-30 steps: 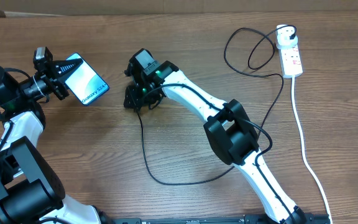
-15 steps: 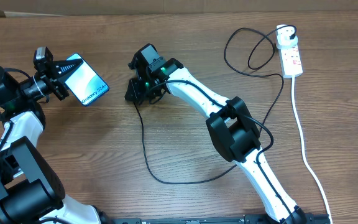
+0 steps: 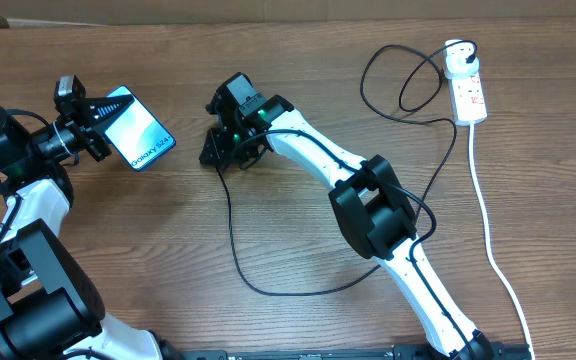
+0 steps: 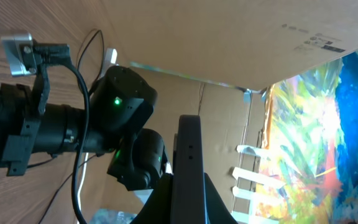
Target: Plug charger to phone and switch on socket
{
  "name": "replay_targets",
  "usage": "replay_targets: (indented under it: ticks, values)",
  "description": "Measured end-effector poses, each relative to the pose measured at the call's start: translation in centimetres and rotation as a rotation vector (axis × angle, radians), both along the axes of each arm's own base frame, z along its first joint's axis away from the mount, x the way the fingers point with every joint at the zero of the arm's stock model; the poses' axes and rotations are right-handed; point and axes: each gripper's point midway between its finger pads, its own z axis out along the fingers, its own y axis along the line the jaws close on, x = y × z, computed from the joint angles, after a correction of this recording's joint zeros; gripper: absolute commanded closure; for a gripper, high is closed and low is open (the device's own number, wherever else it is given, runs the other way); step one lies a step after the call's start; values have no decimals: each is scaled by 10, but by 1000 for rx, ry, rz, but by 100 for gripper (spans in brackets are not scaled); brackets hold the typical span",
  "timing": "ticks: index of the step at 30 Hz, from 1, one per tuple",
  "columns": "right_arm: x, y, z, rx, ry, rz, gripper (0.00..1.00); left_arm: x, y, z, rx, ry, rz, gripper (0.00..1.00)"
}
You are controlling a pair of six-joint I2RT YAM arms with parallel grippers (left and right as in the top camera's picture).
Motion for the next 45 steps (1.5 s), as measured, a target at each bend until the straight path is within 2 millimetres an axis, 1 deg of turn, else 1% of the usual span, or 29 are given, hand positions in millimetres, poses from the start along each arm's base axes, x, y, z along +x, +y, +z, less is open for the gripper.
replay_targets:
  ticks: [1,3,5,7,13,16,18,20,22,24,25,26,27,29,33,35,38,39,41,45]
  values:
    - [2,2,0,8,-7,0,72,0,0,0,1,-3,-1,96]
    - [4,3,1,17,-17,-1,80,0,0,0,2,-3,-2,96]
    - [6,3,-1,17,-18,-6,90,0,0,0,3,-5,-2,96]
    - [7,1,-5,12,-11,-16,96,0,0,0,3,-6,-2,96]
    - [8,-4,-6,16,21,-29,96,0,0,0,5,-9,-2,96]
    - [2,-10,-7,17,64,-15,96,0,0,0,5,-9,-2,96]
    - [-4,-18,-8,12,106,5,96,0,0,0,5,-9,-2,96]
    - [-12,-32,-8,6,164,31,96,0,0,0,5,-9,-2,96]
    - [-21,-49,-6,-10,227,53,96,0,0,0,5,-9,-3,96]
    - [-29,-66,2,-7,287,75,96,0,-1,0,5,-10,-5,96]
    - [-33,-75,11,4,313,89,96,0,-2,0,7,-12,-7,96]
    - [-35,-79,18,14,323,98,96,0,-3,0,7,-13,-9,95]
    - [-37,-85,29,28,331,110,96,0,-4,0,8,-14,-13,96]
    - [-42,-94,60,64,320,136,96,0,-7,0,9,-16,-22,96]
    - [-54,-97,133,150,221,202,96,0,-13,0,9,-17,-35,96]
    - [-64,-97,168,191,176,231,96,0,-15,0,11,-20,-40,96]
    - [-84,-100,208,246,152,269,96,0,-15,0,14,-26,-40,96]
    - [-91,-101,217,262,159,281,96,0,-15,0,16,-29,-40,94]
    - [-101,-104,227,281,178,299,96,0,-15,0,17,-31,-40,96]
    - [-120,-108,236,315,242,333,96,0,-15,0,18,-33,-40,96]
